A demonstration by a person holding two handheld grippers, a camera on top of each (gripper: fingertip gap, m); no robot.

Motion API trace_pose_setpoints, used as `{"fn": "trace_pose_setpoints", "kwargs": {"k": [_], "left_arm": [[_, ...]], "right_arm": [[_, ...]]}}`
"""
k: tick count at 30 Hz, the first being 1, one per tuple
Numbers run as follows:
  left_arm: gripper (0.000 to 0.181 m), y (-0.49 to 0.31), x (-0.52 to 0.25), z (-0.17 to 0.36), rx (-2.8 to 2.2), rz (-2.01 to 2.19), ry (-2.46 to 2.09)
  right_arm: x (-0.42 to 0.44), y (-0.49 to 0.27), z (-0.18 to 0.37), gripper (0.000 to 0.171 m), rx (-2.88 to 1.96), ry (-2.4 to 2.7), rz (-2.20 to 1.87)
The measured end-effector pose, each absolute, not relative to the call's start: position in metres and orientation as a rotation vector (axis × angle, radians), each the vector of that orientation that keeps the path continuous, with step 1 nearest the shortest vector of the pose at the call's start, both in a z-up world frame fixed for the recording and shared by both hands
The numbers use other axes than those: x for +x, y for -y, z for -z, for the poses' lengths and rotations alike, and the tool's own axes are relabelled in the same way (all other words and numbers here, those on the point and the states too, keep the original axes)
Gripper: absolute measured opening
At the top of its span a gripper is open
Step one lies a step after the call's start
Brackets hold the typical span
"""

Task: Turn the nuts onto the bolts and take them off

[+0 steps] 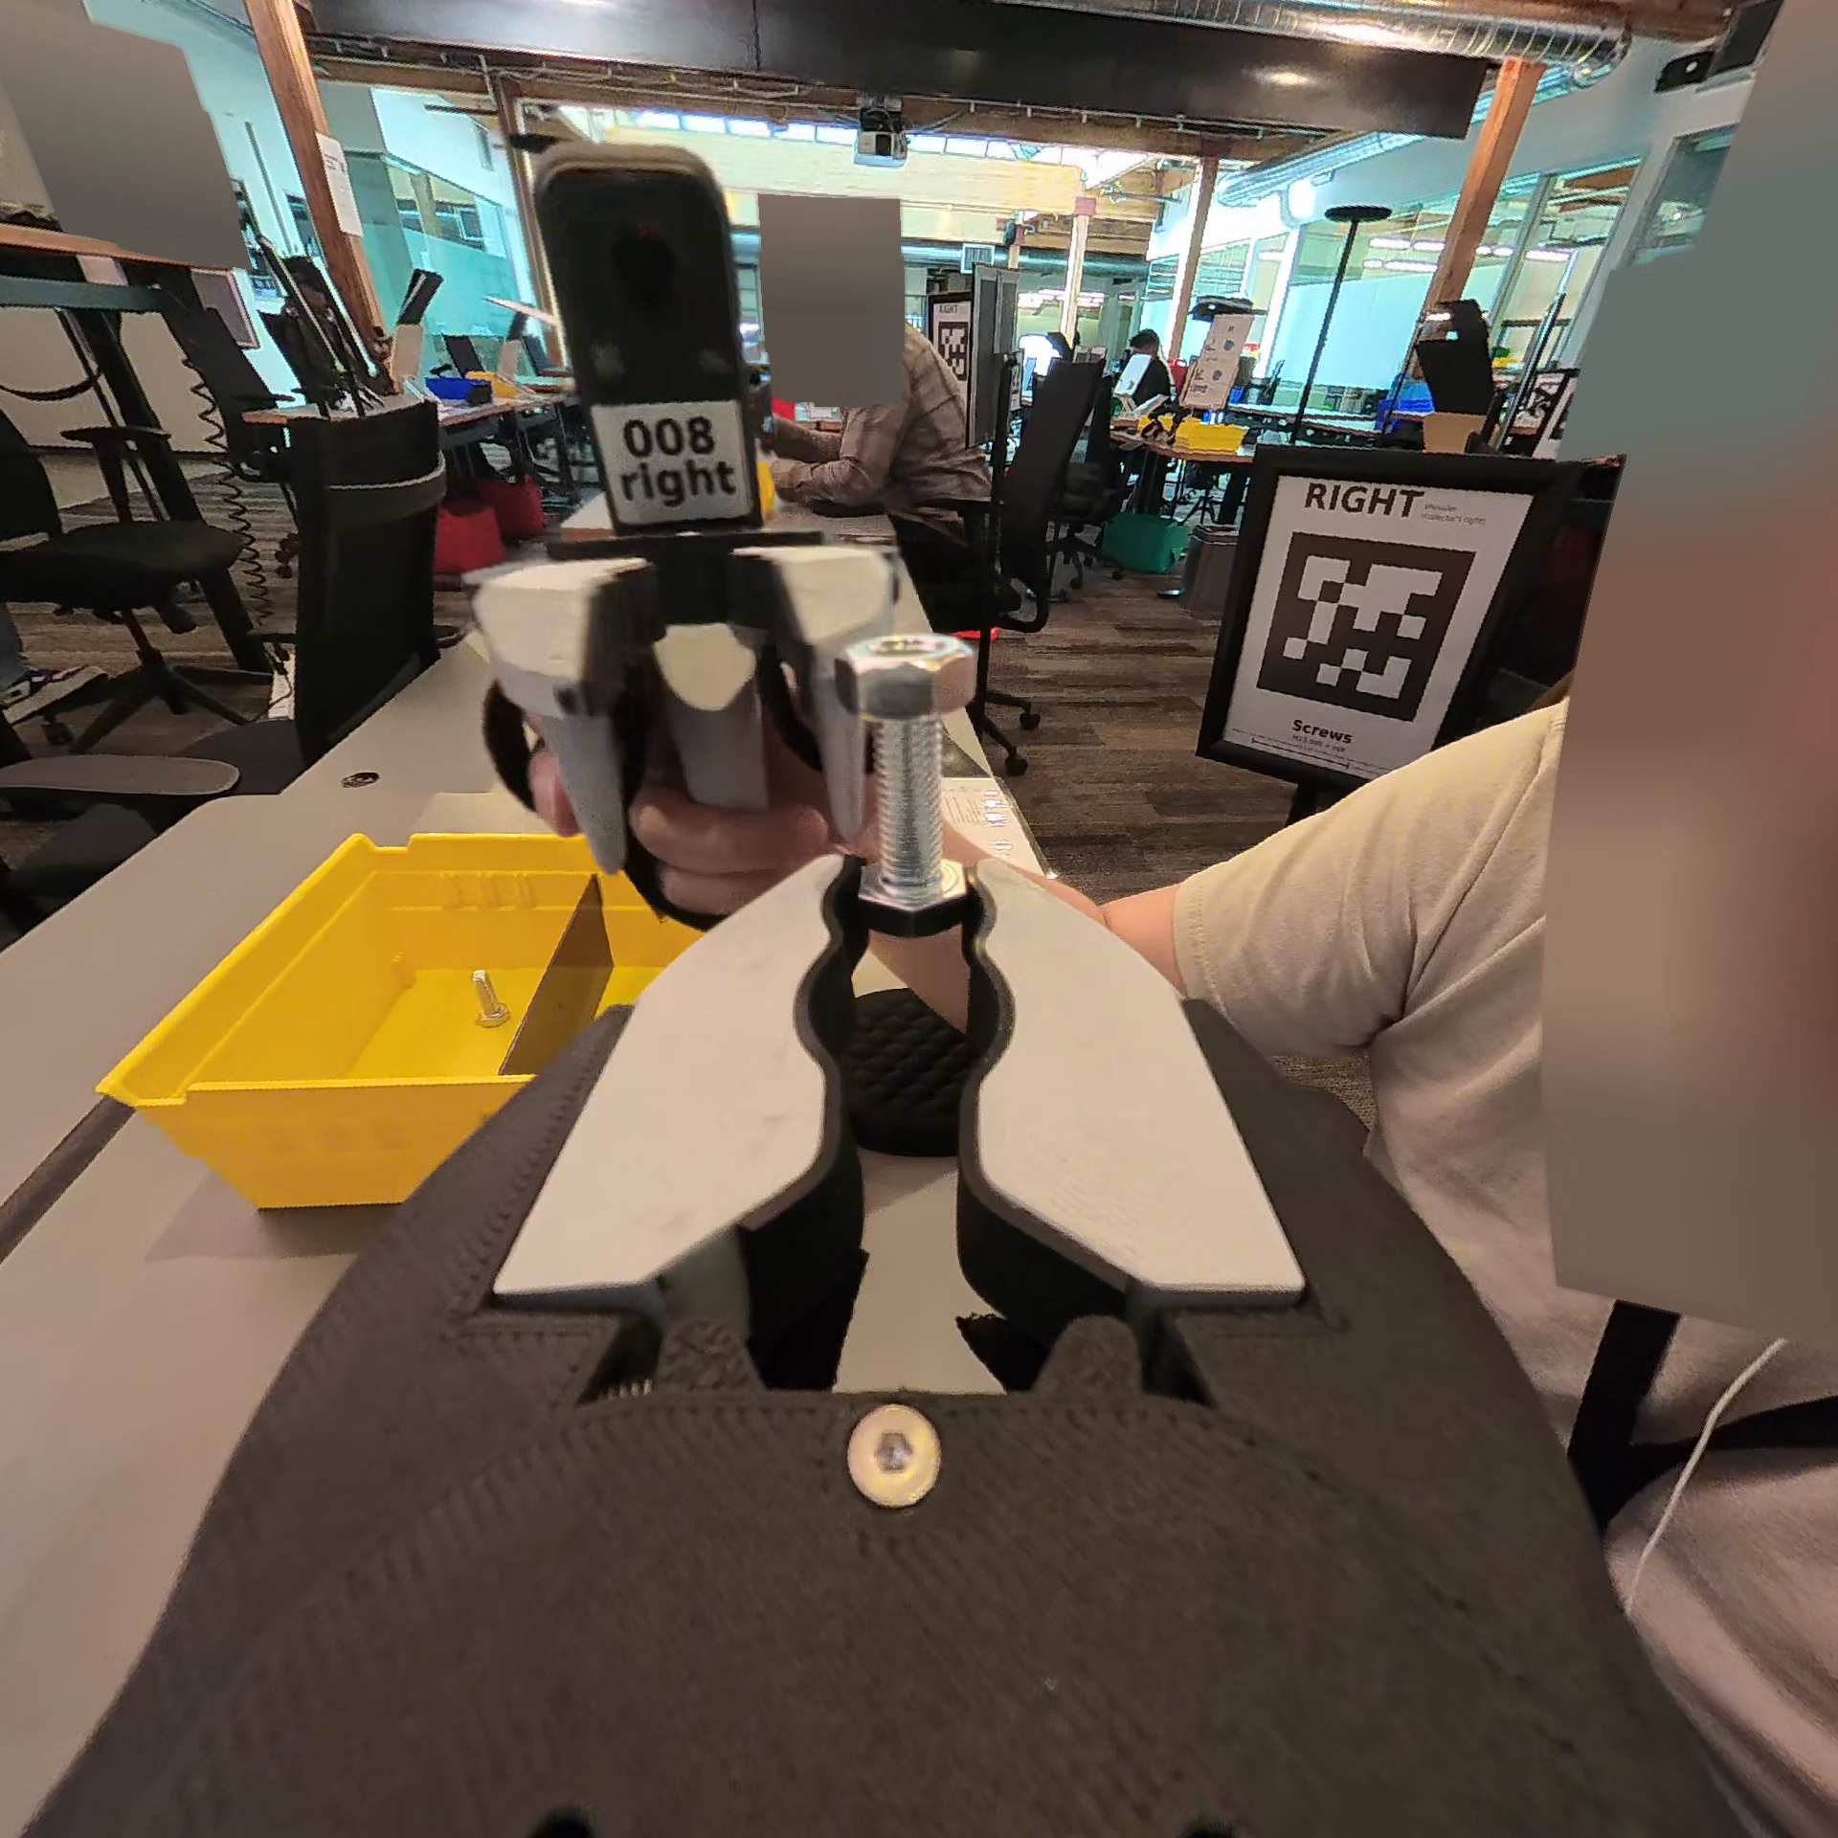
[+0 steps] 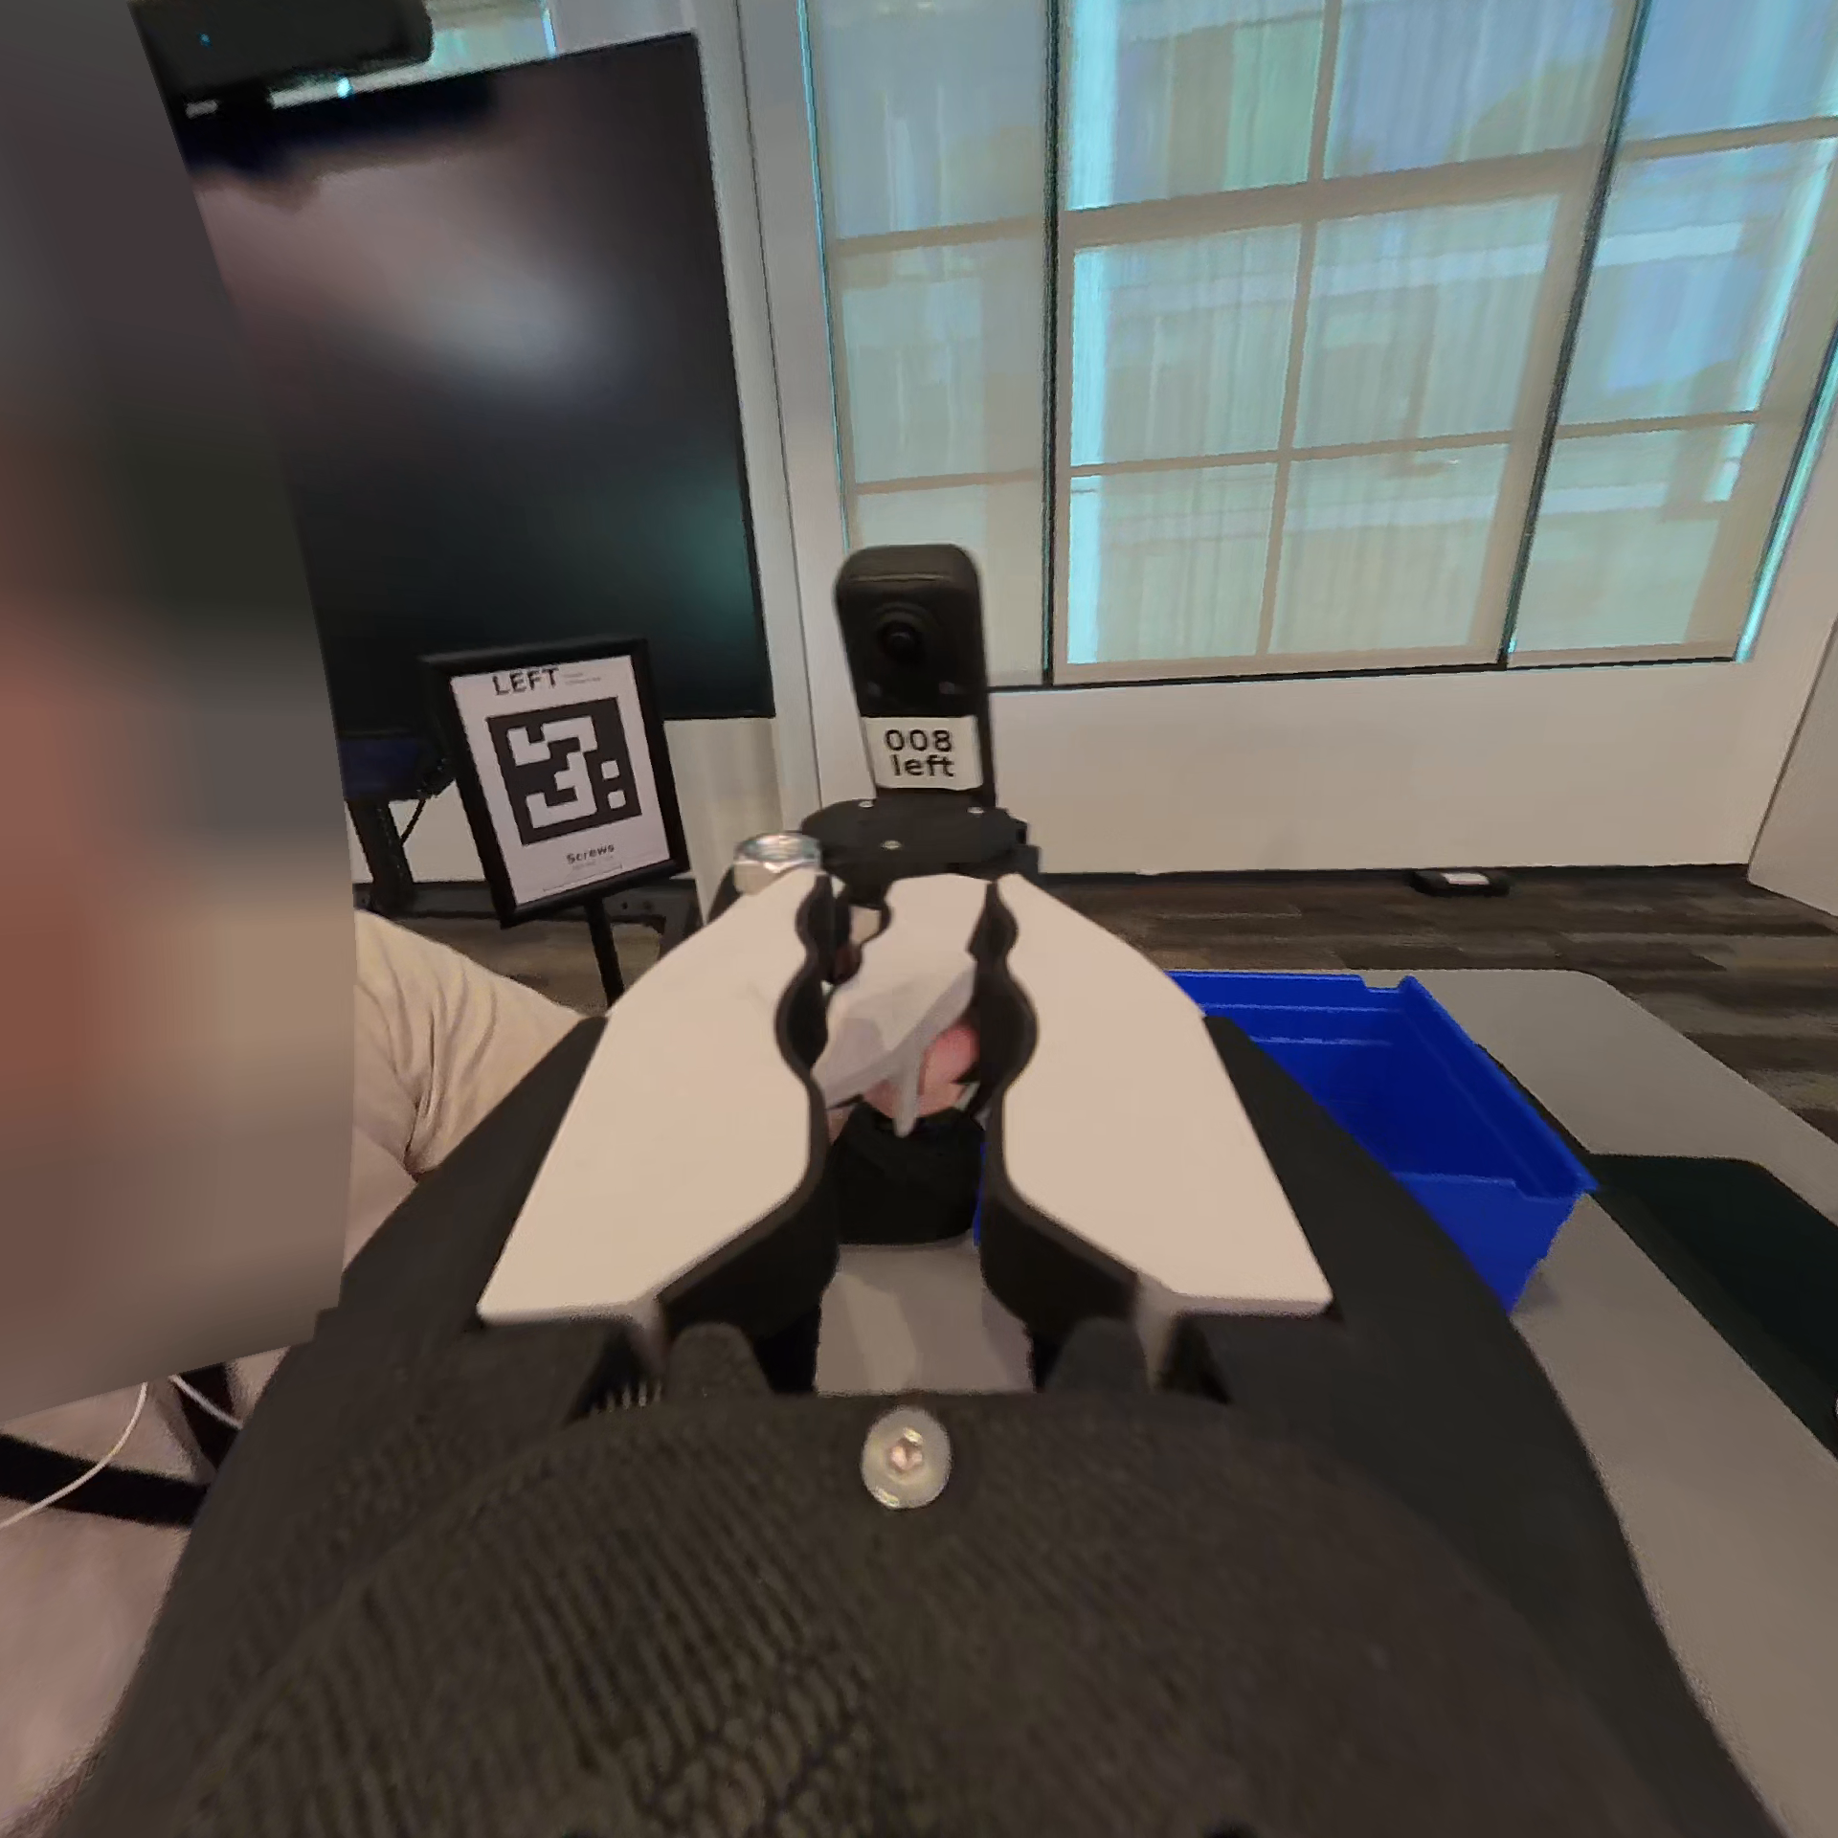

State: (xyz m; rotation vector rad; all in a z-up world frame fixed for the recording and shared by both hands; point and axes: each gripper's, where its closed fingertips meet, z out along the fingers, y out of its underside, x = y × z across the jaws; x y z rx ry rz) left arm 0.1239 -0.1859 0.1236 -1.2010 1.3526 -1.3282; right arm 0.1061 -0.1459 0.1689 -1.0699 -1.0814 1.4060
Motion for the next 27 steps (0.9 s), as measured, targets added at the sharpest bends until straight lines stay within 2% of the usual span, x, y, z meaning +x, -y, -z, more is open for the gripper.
{"fn": "trace_pose_setpoints", "kwargs": {"k": [7,11,15,21,27], "left_arm": [[0.017,0.183,0.124,-0.122,-1.215,1.329,-1.347],[0.018,0.185,0.125,-0.122,-1.214,1.327,-1.355],[0.017,0.186,0.124,-0.124,-1.206,1.322,-1.353],[0.017,0.179,0.124,-0.121,-1.231,1.313,-1.335],[0.017,0.17,0.125,-0.12,-1.262,1.244,-1.295]], "right_arm": [[0.098,0.173,-0.172,0.035,-0.997,1.177,-1.416],[0.098,0.162,-0.167,0.036,-1.03,1.161,-1.385],[0.11,0.144,-0.171,0.03,-1.055,1.068,-1.438],[0.099,0.171,-0.172,0.034,-1.003,1.174,-1.393],[0.094,0.166,-0.171,0.033,-1.05,1.138,-1.325]]}}
